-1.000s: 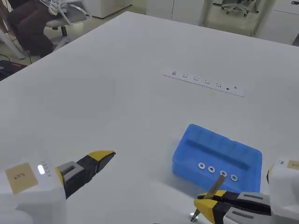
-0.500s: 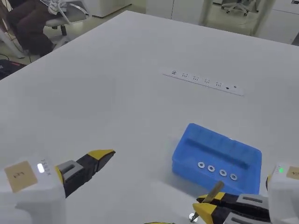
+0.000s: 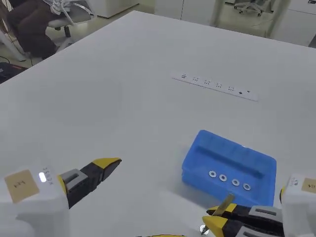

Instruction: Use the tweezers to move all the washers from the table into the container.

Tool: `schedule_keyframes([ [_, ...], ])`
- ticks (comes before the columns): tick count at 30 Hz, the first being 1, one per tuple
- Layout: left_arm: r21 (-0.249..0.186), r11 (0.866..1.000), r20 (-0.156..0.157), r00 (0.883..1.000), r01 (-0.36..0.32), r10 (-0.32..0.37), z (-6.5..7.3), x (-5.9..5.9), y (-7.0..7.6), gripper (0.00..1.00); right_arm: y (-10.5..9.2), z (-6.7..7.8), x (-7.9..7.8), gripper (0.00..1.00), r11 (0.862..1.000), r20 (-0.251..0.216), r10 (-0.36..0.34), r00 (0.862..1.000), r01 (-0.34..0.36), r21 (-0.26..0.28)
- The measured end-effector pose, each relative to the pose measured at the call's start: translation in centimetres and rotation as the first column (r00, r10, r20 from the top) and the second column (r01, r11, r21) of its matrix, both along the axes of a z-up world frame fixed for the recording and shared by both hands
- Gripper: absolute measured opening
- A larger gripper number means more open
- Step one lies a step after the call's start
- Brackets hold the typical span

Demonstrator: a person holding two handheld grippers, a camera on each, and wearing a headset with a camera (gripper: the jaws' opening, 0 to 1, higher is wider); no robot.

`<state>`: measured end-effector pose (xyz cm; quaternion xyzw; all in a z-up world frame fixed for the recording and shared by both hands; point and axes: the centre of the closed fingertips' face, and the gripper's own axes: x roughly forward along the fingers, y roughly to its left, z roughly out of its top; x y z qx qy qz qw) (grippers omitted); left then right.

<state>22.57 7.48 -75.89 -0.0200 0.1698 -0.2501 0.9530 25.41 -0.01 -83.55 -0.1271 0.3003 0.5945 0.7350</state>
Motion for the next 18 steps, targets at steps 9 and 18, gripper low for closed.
schedule_keyframes([
  [9, 0.003, 1.000, 0.000, 1.000, 0.004, -0.004, -0.2, 0.1, 0.0, 0.90, 0.5, -0.4, -1.7, 0.04, 0.977, 0.214, 0.199, 0.956, -0.177, -0.118],
  [18, 0.001, 1.000, 0.000, 1.000, 0.005, -0.005, -0.2, 0.1, 0.0, 0.90, 0.9, -0.4, -1.1, 0.02, 0.972, 0.244, 0.212, 0.946, -0.178, -0.154],
])
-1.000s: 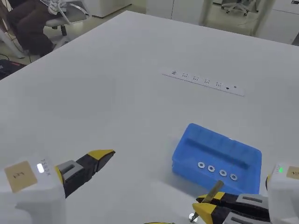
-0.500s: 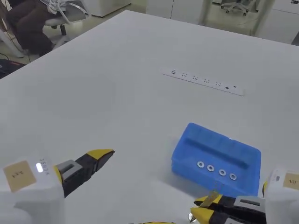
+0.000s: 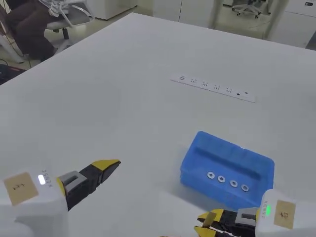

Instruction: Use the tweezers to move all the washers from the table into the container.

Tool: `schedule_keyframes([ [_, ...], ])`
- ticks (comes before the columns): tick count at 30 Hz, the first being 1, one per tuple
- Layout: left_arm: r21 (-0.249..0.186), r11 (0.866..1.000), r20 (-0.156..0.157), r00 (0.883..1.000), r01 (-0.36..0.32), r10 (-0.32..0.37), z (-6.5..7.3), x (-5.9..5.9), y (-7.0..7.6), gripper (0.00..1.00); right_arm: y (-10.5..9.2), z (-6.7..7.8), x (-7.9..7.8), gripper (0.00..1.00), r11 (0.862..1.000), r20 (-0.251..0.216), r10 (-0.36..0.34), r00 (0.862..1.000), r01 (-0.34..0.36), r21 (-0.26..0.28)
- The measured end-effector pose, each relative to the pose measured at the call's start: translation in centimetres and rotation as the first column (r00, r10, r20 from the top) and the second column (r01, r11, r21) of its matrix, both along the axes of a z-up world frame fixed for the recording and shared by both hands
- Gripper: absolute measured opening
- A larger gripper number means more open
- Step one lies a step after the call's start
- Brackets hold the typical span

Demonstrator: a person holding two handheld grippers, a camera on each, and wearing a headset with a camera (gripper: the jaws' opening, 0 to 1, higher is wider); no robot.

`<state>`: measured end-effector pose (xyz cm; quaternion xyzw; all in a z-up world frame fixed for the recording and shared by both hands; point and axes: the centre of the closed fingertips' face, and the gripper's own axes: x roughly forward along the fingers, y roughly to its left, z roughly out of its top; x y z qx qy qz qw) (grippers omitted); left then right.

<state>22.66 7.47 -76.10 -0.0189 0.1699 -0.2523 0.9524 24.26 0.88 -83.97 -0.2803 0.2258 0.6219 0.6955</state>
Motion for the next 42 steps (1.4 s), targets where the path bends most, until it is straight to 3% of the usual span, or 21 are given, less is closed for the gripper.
schedule_keyframes([
  [5, -0.003, 1.000, 0.002, 1.000, -0.004, 0.004, 0.1, 0.0, 0.1, 0.90, -0.5, 0.6, 0.5, 0.02, 0.999, -0.015, -0.032, 0.999, 0.032, 0.011],
  [11, -0.003, 1.000, 0.003, 1.000, 0.000, 0.000, 0.2, -0.1, 0.0, 0.90, -0.9, 2.3, 1.7, 0.02, 0.991, -0.068, -0.104, 0.992, 0.109, 0.073],
  [14, -0.003, 1.000, 0.001, 1.000, 0.000, 0.000, 0.2, -0.2, 0.0, 0.90, -0.8, 3.4, 2.3, 0.03, 0.978, -0.130, -0.150, 0.980, 0.166, 0.123],
  [17, -0.005, 1.000, 0.003, 1.000, 0.001, -0.001, 0.3, -0.2, -0.1, 0.90, -0.7, 4.7, 3.0, 0.03, 0.953, -0.219, -0.196, 0.956, 0.238, 0.188],
  [20, -0.004, 1.000, 0.003, 1.000, 0.002, -0.002, 0.3, -0.2, -0.1, 0.90, -0.6, 5.8, 3.7, 0.03, 0.915, -0.337, -0.232, 0.912, 0.323, 0.243],
  [21, -0.004, 1.000, 0.003, 1.000, 0.004, -0.004, 0.3, -0.3, -0.2, 0.90, -0.9, 5.7, 3.8, 0.03, 0.908, -0.389, -0.243, 0.888, 0.349, 0.230],
  [22, -0.004, 1.000, 0.003, 1.000, 0.004, -0.004, 0.3, -0.3, -0.2, 0.90, -1.1, 5.5, 4.3, 0.03, 0.901, -0.398, -0.264, 0.878, 0.372, 0.223],
  [26, -0.007, 1.000, 0.004, 1.000, 0.002, -0.002, 0.4, -0.3, -0.1, 0.90, -1.6, 5.6, 4.8, 0.03, 0.902, -0.389, -0.273, 0.880, 0.375, 0.213],
  [32, -0.010, 1.000, 0.009, 1.000, -0.005, 0.005, 0.5, -0.2, 0.0, 0.90, -1.5, 6.5, 5.5, 0.03, 0.889, -0.398, -0.287, 0.872, 0.397, 0.229],
  [42, -0.011, 1.000, 0.012, 1.000, -0.012, 0.012, 0.5, -0.1, 0.2, 0.90, -0.8, 7.4, 7.5, 0.03, 0.885, -0.376, -0.288, 0.881, 0.395, 0.246],
])
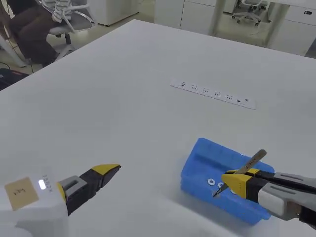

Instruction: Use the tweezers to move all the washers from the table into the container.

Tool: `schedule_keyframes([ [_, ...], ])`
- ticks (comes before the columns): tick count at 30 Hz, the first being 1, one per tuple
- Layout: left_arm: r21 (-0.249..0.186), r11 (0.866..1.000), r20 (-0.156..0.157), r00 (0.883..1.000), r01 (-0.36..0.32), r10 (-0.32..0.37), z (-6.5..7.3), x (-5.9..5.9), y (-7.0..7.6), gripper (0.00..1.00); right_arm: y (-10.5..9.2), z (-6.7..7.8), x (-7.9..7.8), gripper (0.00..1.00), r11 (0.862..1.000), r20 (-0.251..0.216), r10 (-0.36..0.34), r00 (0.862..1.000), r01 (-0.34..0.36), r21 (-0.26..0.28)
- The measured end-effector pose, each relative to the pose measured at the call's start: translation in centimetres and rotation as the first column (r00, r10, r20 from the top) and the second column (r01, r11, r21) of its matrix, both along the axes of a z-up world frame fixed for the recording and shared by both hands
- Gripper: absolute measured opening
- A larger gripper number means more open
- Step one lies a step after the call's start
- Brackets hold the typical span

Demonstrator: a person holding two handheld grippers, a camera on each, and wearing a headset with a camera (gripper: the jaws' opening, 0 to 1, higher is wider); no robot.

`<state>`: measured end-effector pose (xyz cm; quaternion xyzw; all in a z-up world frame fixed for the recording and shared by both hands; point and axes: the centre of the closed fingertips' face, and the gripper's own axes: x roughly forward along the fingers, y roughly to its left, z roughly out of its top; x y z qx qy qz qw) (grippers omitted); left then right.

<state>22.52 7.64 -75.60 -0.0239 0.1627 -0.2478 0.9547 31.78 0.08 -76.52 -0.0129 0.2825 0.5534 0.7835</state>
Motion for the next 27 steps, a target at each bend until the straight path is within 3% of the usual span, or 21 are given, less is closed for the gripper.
schedule_keyframes([
  [15, -0.003, 1.000, 0.004, 1.000, -0.003, 0.003, 0.0, 0.1, 0.1, 0.90, 1.0, -0.8, 3.4, 0.03, 0.999, -0.008, -0.047, 0.999, 0.047, 0.001],
  [27, -0.006, 1.000, 0.003, 1.000, -0.006, 0.006, 0.0, 0.1, 0.1, 0.90, 2.2, -2.9, 5.1, 0.03, 0.998, -0.038, -0.069, 0.997, 0.068, -0.015],
])
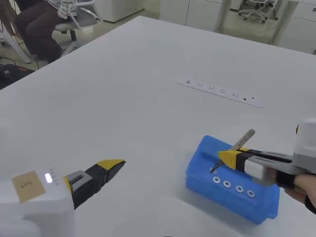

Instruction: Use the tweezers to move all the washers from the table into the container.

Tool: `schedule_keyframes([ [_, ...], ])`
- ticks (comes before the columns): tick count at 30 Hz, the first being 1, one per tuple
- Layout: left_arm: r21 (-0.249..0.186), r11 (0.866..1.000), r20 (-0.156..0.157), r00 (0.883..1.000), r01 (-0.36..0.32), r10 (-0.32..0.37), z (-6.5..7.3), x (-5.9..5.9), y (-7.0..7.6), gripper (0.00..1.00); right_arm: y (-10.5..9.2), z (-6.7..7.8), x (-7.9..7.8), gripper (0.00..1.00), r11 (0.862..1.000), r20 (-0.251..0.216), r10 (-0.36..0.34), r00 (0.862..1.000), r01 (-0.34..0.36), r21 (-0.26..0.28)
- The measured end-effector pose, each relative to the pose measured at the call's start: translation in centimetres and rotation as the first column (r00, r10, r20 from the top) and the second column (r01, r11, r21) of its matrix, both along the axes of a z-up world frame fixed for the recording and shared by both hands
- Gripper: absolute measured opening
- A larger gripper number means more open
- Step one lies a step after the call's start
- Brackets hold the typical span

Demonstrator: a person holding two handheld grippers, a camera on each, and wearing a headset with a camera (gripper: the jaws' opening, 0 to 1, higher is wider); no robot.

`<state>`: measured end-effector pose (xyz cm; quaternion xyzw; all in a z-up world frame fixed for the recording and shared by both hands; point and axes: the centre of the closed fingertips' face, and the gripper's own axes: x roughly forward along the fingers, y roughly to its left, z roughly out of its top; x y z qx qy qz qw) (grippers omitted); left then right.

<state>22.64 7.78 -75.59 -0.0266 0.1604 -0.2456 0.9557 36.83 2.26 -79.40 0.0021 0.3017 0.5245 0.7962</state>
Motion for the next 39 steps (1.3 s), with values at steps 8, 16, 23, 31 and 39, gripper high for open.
schedule_keyframes([
  [8, -0.004, 1.000, 0.001, 1.000, -0.002, 0.002, 0.1, 0.0, 0.0, 0.90, 0.4, -1.0, 0.7, 0.03, 1.000, 0.006, -0.008, 1.000, 0.008, -0.020],
  [16, -0.006, 1.000, -0.001, 1.000, -0.002, 0.002, 0.1, 0.0, 0.0, 0.90, 0.3, -2.5, 0.6, 0.03, 0.998, 0.008, -0.002, 1.000, 0.002, -0.057],
  [23, -0.010, 1.000, -0.008, 1.000, 0.011, -0.011, 0.0, -0.1, -0.3, 0.90, 0.6, -2.9, 0.6, 0.03, 0.998, 0.047, 0.020, 0.999, -0.017, -0.065],
  [31, -0.054, 0.998, -0.001, 1.000, -0.021, 0.021, 0.4, 0.2, 0.3, 0.90, 1.2, -3.3, 0.2, 0.03, 0.991, 0.122, 0.092, 0.988, -0.079, -0.109],
  [39, -0.086, 0.996, -0.016, 1.000, -0.012, 0.011, 0.5, 0.4, -0.3, 0.93, 1.5, -3.5, -0.1, 0.03, 0.985, 0.176, 0.148, 0.973, -0.128, -0.119],
])
